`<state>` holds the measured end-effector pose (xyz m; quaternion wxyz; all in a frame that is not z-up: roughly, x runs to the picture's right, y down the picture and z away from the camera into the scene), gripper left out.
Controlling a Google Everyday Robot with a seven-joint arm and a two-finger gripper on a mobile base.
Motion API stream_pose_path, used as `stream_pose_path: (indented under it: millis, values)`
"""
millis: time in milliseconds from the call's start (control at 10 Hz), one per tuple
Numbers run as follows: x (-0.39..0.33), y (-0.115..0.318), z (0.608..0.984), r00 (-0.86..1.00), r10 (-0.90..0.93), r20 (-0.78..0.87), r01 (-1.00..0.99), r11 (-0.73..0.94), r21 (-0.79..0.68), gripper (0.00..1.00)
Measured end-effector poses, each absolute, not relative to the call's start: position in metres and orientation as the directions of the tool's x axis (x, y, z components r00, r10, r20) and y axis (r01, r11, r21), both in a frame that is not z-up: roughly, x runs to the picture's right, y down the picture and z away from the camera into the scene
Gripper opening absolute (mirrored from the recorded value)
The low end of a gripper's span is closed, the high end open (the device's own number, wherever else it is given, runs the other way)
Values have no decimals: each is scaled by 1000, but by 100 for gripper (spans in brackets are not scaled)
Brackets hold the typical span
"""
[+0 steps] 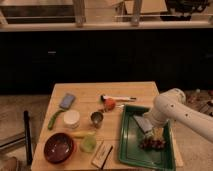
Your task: Place towel in plastic cup
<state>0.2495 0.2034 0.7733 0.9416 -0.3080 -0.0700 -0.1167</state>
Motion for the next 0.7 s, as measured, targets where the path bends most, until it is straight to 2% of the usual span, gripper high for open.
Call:
stream_pose_path:
  millis: [700]
  values:
    - [227,191,796,911,-314,266,410,754,-513,80]
